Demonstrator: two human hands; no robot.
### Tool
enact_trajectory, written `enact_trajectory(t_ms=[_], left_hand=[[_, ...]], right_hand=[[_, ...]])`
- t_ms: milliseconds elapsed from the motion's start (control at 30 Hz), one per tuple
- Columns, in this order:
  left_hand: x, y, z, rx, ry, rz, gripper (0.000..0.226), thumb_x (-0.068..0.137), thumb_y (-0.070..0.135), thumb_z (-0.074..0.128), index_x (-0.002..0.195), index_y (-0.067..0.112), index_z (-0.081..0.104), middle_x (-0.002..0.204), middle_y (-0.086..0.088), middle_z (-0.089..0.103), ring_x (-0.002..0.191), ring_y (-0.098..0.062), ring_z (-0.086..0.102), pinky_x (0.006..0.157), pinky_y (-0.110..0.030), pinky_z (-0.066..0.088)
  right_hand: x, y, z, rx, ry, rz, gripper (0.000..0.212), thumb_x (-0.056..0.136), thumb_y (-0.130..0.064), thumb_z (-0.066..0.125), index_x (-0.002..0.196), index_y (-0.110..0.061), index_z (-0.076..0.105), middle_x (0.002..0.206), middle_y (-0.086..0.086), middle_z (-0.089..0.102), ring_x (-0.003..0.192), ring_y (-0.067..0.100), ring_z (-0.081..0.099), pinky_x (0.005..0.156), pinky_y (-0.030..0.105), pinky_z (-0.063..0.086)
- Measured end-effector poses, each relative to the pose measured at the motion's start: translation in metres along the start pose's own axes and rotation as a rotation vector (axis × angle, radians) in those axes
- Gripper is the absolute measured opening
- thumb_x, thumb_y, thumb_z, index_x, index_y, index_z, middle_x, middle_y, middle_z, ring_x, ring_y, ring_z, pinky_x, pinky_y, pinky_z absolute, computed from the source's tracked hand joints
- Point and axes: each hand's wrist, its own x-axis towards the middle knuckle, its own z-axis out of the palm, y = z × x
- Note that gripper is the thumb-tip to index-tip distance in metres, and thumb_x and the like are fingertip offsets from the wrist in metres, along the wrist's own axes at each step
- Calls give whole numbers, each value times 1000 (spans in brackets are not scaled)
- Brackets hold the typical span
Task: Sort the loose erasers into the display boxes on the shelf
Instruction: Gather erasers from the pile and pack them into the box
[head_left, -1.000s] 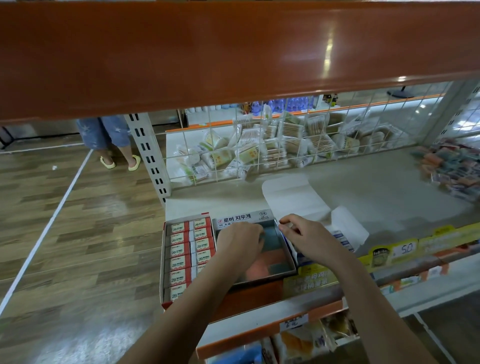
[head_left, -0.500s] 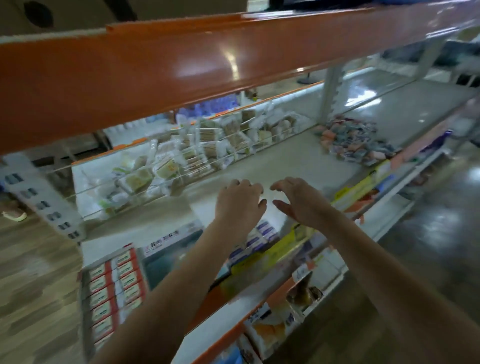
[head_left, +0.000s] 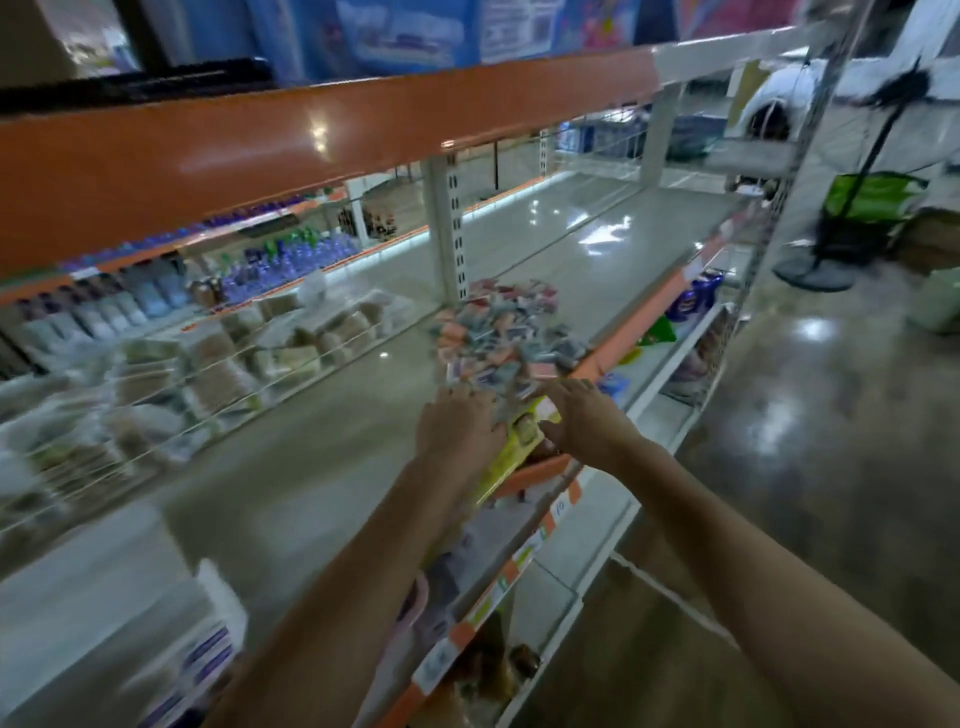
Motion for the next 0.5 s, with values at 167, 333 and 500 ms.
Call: enact_trajectory(t_ms=[167,333,500], left_hand=[[66,7,18,-28,32,-28,44,93,42,46,132,22,47,135,-8,47,127,-29,39,95,-39,40],[139,-6,19,-76,109,-116,45,91,48,50,125,19,53,122,-10,57,111,-29,54,84,-37,45],[201,-31,26,-163,106,-213,45,88,35,56,130,20,48,127,-7,57,114,-26,55,88,-35,44]], right_hand=[[48,49,4,76,37,24,40,92,-29,52,130,-17,47,131,8,48,120,29,46,93,43,43],[113,83,2,93,30,17,39,93,-26,48,130,-14,47,131,10,48,121,29,45,96,35,37],[185,109,-2,127,-5,11,44,92,-28,51,133,-11,46,131,12,49,121,31,45,100,39,38]])
